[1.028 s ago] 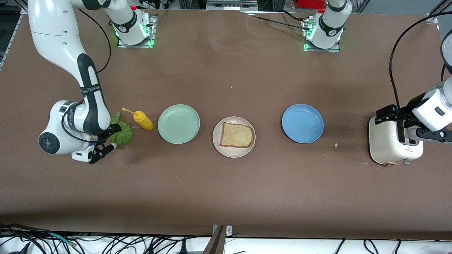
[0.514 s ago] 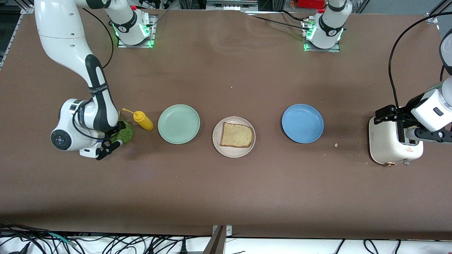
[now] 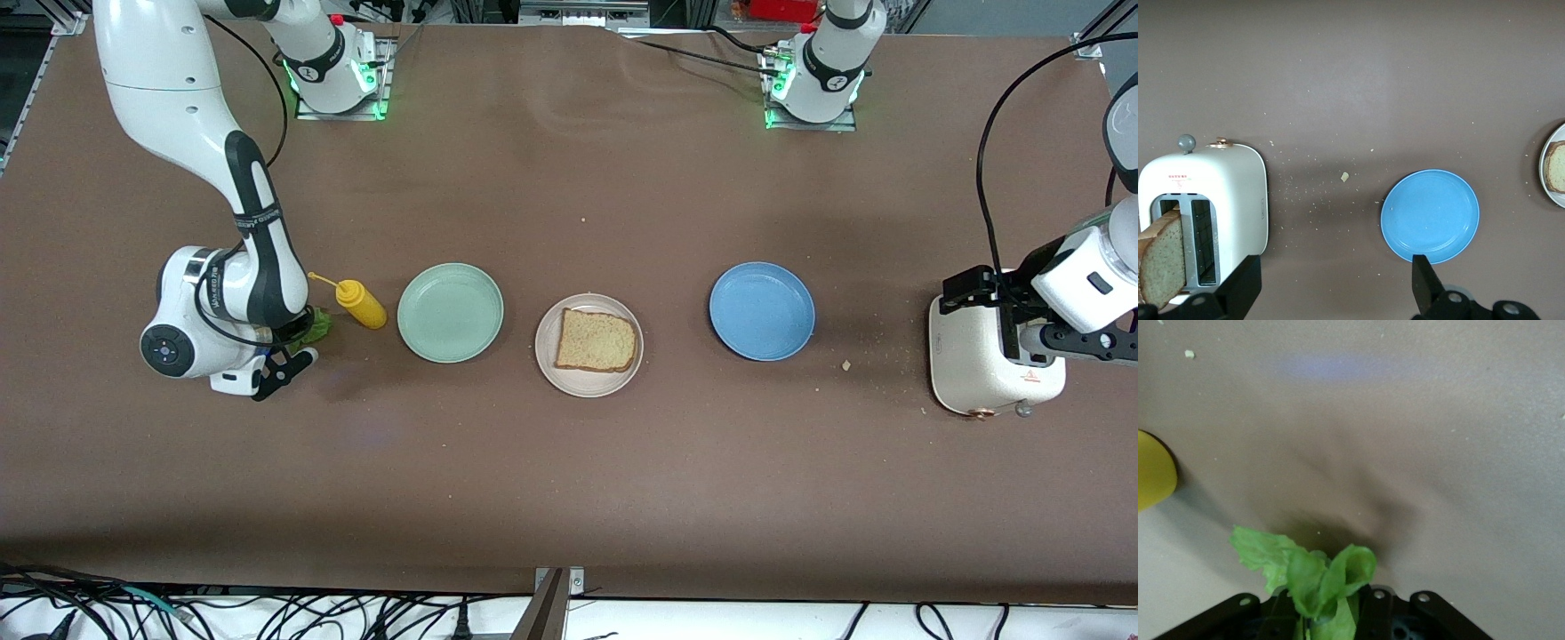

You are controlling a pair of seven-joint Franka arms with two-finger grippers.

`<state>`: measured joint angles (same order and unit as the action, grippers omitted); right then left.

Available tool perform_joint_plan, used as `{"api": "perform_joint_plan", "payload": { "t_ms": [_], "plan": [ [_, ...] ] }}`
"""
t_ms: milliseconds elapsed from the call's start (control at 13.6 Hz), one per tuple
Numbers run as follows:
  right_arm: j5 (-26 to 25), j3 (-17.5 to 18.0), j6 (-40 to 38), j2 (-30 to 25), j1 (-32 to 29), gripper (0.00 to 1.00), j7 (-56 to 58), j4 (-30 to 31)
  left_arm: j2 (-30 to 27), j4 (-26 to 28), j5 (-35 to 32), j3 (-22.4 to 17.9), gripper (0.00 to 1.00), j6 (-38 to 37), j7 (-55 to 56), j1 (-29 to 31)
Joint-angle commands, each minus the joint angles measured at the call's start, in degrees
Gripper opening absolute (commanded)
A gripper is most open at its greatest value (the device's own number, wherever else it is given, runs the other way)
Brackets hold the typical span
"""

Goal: Make sandwich in beige plate with both arms
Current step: 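Grasp the green lettuce leaf with the right gripper, then lift the lettuce and carry it over the toast with the right gripper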

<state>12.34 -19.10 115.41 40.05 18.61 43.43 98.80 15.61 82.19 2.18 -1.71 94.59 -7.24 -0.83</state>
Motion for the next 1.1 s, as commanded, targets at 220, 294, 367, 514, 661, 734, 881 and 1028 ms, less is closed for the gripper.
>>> {"api": "perform_joint_plan", "payload": {
  "t_ms": [220,294,367,514,661,734,881,1028],
  "plan": [
    [-1.97,-1.02,-1.13,-0.58,0.37,0.00,-0.71,-1.93,-0.15,0.07,-1.83,0.04,0.99,0.59,0.74,-0.41],
    [-2.23,-1.20,-2.45,-0.58,0.37,0.00,-0.71,-3.16,-0.15,0.07,-1.83,0.04,0.99,0.59,0.82,-0.49],
    [-2.41,-1.38,-3.86,-0.58,0.29,0.00,-0.71,-4.30,-0.15,0.07,-1.83,0.04,0.99,0.59,1.17,-0.49],
    [-2.50,-2.52,-7.02,-0.67,0.29,0.00,-0.63,-7.11,-0.15,0.07,-1.83,0.13,0.99,0.59,1.18,-0.49],
    [-3.29,-2.61,-10.18,-0.67,0.29,0.00,-0.71,-10.45,-0.23,0.07,-1.83,0.13,0.99,0.59,1.18,-0.49],
    [-3.64,-2.70,-11.85,-0.67,0.37,0.00,-0.71,-12.12,-0.23,0.16,-1.83,0.13,0.99,0.59,1.61,-0.49],
    [-4.43,-3.66,-17.46,-0.85,0.37,0.00,-0.71,-16.86,-0.23,0.16,-1.83,0.22,0.99,0.59,1.88,-0.49],
    [-4.35,-4.97,-25.98,-0.93,0.29,0.00,-0.45,-22.83,-0.23,0.16,-1.83,0.22,0.99,0.59,1.88,-0.58]
  ]
}}
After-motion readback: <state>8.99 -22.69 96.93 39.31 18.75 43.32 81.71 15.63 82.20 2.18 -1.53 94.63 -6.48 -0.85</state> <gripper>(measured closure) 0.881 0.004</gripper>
